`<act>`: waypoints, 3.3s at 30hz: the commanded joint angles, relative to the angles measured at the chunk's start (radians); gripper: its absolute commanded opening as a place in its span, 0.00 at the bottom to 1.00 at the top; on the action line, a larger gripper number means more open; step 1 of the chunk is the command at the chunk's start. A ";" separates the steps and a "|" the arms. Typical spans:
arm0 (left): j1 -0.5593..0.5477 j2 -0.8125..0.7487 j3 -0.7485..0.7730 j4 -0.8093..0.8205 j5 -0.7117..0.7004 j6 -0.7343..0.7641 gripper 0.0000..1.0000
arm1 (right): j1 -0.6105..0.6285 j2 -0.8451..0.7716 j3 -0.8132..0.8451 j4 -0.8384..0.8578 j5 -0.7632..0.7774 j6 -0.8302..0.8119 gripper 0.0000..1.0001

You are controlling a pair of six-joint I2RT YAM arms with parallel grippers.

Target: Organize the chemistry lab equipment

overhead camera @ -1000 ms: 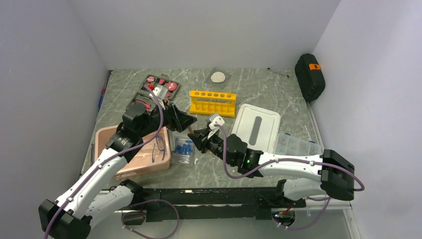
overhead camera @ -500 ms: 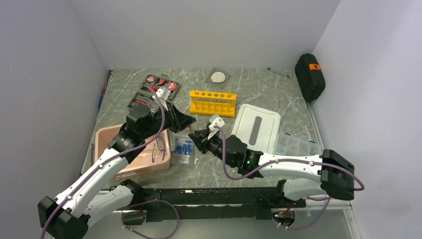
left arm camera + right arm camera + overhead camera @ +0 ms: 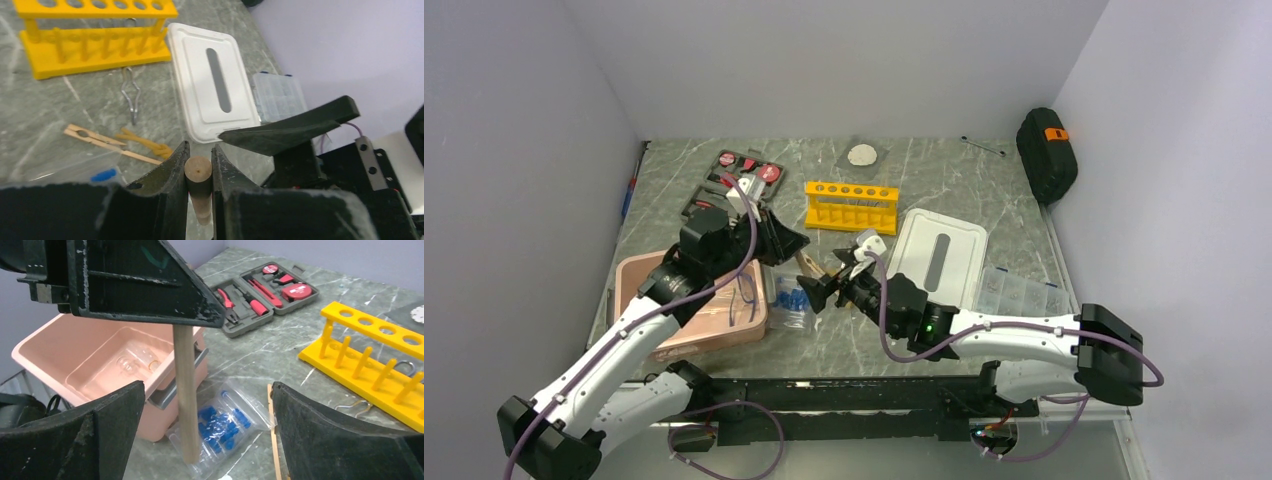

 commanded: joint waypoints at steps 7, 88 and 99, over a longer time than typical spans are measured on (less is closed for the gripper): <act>0.298 -0.054 0.138 -0.276 -0.017 0.066 0.00 | -0.071 -0.121 -0.008 -0.112 0.098 0.040 1.00; 0.438 -0.004 0.241 -0.452 -0.373 0.407 0.99 | -0.328 0.026 0.072 -0.673 -0.076 0.275 0.77; 0.431 -0.065 0.082 -0.332 -0.418 0.415 0.99 | -0.323 0.275 0.172 -0.728 -0.176 0.474 0.70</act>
